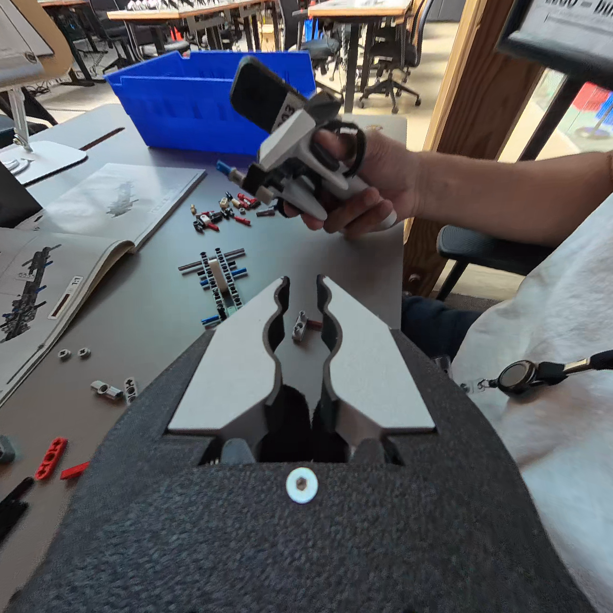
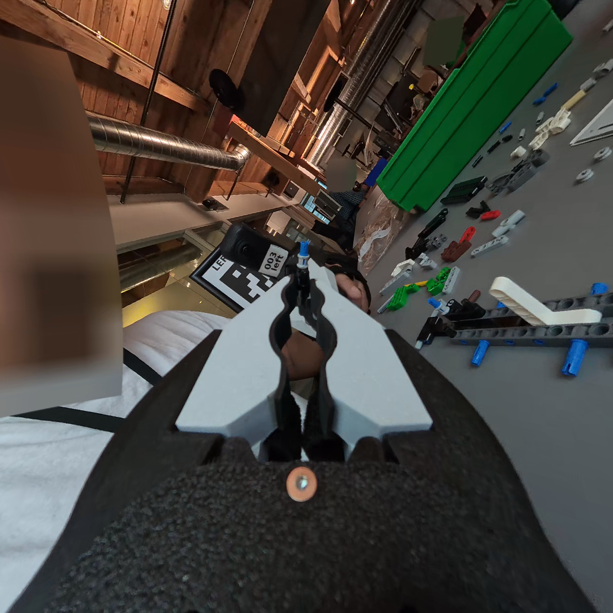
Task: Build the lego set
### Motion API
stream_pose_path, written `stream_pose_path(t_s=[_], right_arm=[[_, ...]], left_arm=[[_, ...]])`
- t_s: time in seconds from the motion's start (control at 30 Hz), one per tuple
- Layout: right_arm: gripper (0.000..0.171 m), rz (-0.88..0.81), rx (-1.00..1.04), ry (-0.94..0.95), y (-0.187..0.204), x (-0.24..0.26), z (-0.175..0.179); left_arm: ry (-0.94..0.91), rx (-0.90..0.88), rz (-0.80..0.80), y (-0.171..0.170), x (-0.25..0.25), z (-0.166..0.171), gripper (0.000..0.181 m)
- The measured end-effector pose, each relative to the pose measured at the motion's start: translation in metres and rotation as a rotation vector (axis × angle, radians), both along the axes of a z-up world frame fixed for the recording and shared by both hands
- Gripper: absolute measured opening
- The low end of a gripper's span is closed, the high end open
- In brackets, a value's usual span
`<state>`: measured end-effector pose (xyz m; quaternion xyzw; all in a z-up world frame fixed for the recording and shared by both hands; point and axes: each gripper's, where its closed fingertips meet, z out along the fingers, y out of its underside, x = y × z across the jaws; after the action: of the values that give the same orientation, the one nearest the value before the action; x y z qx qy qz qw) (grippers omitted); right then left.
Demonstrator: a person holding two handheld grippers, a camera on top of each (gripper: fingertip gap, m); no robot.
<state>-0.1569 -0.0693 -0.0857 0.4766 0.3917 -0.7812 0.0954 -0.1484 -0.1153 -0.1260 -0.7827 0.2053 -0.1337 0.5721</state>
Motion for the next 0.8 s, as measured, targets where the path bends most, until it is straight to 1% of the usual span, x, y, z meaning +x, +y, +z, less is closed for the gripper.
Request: stream_pose_path(t_s=[0.07, 0.13, 0.2, 0.27, 0.33, 0.47, 0.6, 0.7, 0.8], right_arm=[[0.003, -0.001, 0.024, -0.042, -0.003, -0.003, -0.008], [0.004, -0.008, 0.124, -0.112, -0.012, -0.009, -0.024], [0.003, 0.0, 0.185, -0.155, -0.022, -0.012, -0.033], [0.004, 0.001, 0.204, -0.199, -0.029, -0.017, -0.041], [0.004, -0.001, 0.218, -0.226, -0.034, -0.019, -0.046], [0.004, 0.005, 0.216, -0.213, -0.036, -0.019, -0.045], [0.004, 0.017, 0.233, -0.14, -0.037, -0.016, -0.039], [0.003, 0.035, 0.323, -0.046, -0.042, -0.01, -0.036], [0.004, 0.051, 0.492, 0.008, -0.049, -0.004, -0.045]], left_arm=[[-0.062, 0.008, 0.038, 0.002, -0.003, 0.005, 0.015], [-0.126, -0.021, 0.1, 0.005, -0.013, 0.001, 0.016], [-0.213, -0.077, 0.104, 0.004, -0.016, -0.008, 0.017], [-0.271, -0.13, 0.095, 0.003, -0.018, -0.013, 0.02], [-0.289, -0.116, 0.108, 0.002, -0.023, -0.01, 0.019], [-0.268, -0.099, 0.123, 0.0, -0.024, -0.008, 0.015], [-0.277, -0.08, 0.117, -0.003, -0.021, -0.001, 0.011], [-0.284, -0.056, 0.11, -0.004, -0.021, 0.006, 0.008], [-0.212, -0.038, 0.112, -0.004, -0.02, 0.004, 0.005]])
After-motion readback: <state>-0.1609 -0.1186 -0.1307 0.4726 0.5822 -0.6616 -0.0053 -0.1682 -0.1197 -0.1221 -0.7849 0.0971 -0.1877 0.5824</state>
